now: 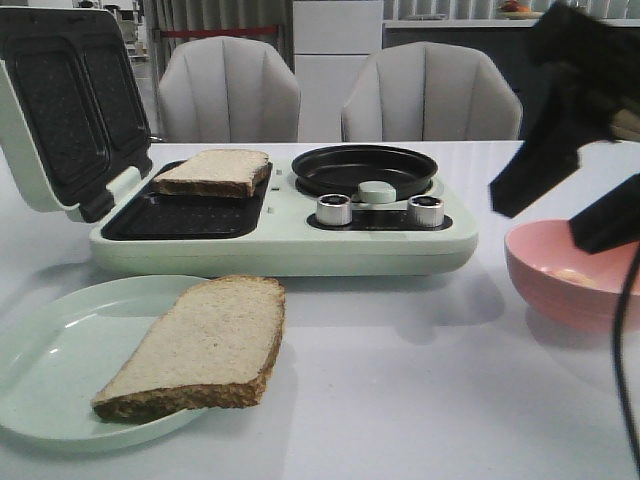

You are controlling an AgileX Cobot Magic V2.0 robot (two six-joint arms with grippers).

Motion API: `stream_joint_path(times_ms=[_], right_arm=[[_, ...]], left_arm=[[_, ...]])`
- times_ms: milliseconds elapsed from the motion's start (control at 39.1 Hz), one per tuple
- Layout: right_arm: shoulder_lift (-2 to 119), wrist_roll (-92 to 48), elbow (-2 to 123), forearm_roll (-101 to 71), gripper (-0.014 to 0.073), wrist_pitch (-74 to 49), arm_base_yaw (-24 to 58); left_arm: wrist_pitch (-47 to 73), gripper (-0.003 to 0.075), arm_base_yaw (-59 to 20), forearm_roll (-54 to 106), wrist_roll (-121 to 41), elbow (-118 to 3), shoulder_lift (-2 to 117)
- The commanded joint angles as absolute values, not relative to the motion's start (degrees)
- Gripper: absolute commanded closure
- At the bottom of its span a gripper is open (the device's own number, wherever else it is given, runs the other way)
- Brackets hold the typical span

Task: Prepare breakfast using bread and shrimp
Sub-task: 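Reach the right gripper to the second bread slice on the plate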

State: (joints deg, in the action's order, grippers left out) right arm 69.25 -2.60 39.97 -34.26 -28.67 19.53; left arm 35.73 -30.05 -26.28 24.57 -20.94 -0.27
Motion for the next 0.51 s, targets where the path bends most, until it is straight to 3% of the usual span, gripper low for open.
stream_joint_path(times_ms=[0,486], right_arm=[[74.16,-8.83,43.74,-41.95,0.0105,-25.88,21.34],[98.47,-52.9,53.14,-92.02,0.0106,-33.33,22.0]], left_arm=[[31.41,0.0535,-30.32,-27.28,25.0,-22.43,-1.03],[31.41,0.0535,-30.32,-27.28,25.0,-22.43,-1.13]])
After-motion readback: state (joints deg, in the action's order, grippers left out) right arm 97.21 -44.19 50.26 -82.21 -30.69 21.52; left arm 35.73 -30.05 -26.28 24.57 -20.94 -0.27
